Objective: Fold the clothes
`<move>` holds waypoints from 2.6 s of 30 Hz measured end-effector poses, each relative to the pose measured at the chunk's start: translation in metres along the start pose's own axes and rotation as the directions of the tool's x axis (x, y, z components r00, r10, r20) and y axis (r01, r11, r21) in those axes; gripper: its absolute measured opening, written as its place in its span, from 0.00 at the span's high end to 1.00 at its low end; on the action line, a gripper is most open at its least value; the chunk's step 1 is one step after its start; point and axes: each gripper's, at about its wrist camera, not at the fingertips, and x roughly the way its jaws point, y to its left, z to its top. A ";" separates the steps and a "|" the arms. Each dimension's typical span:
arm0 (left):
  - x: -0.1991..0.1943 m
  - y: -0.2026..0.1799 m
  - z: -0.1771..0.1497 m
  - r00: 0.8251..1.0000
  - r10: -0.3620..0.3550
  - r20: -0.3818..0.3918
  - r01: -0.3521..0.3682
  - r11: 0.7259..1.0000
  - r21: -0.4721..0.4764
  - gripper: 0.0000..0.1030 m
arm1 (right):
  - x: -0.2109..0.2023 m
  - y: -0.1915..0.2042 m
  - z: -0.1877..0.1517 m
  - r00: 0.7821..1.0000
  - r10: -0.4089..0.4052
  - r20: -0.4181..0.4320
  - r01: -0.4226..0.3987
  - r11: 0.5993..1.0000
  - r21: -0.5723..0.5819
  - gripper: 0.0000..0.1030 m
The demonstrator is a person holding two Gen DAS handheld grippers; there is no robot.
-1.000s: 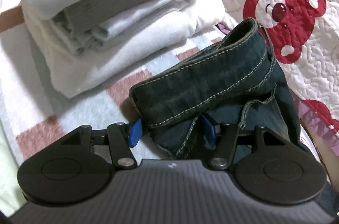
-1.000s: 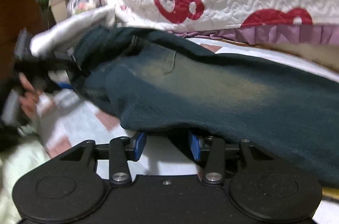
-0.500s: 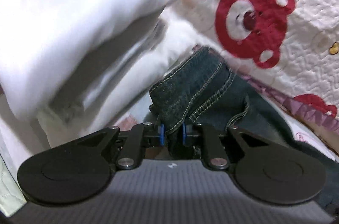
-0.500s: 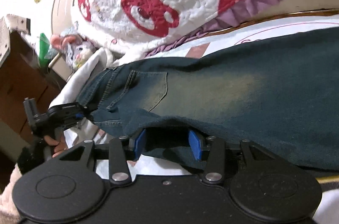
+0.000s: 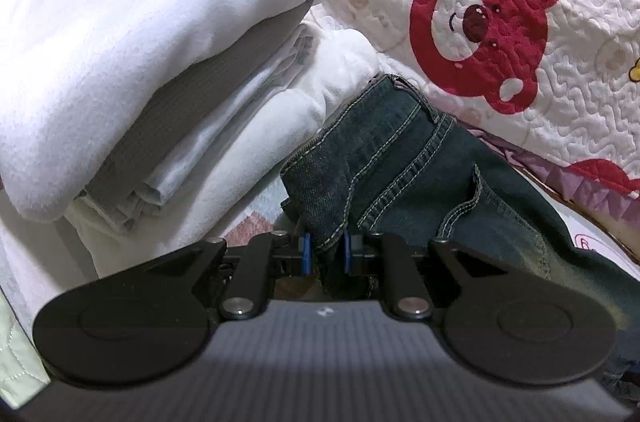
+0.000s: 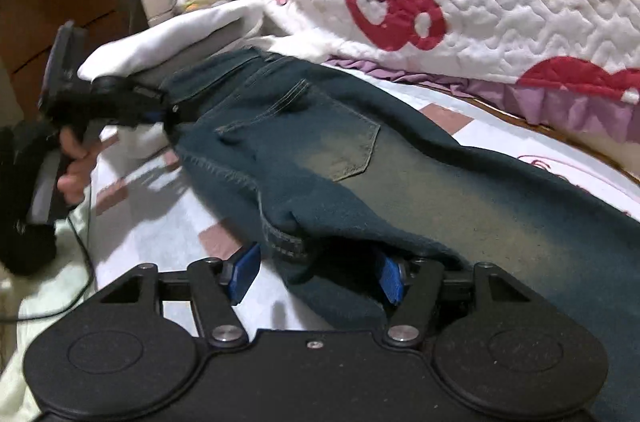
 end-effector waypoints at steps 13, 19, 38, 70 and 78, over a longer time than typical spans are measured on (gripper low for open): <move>0.001 0.002 0.003 1.000 -0.002 -0.002 0.002 1.000 -0.005 0.86 | -0.012 -0.009 0.007 0.972 0.236 0.007 -0.235 0.965 0.118 0.85; 0.004 0.007 0.001 0.999 -0.001 -0.037 -0.001 0.999 -0.043 0.85 | -0.008 -0.009 -0.025 0.973 0.218 -0.080 -0.205 0.968 0.144 0.86; -0.004 0.001 -0.001 0.998 0.042 -0.054 -0.042 0.999 0.002 0.75 | -0.015 0.031 -0.009 0.990 -0.005 -0.144 0.003 1.000 -0.014 0.79; -0.044 -0.009 0.021 0.998 0.032 0.062 -0.038 0.995 0.097 0.74 | -0.051 0.015 -0.061 0.990 -0.055 -0.131 0.082 0.974 0.209 0.78; -0.053 -0.028 0.037 0.969 -0.249 -0.004 0.244 0.946 0.216 0.68 | -0.059 -0.011 0.025 0.991 -0.124 0.044 0.119 0.988 0.101 0.70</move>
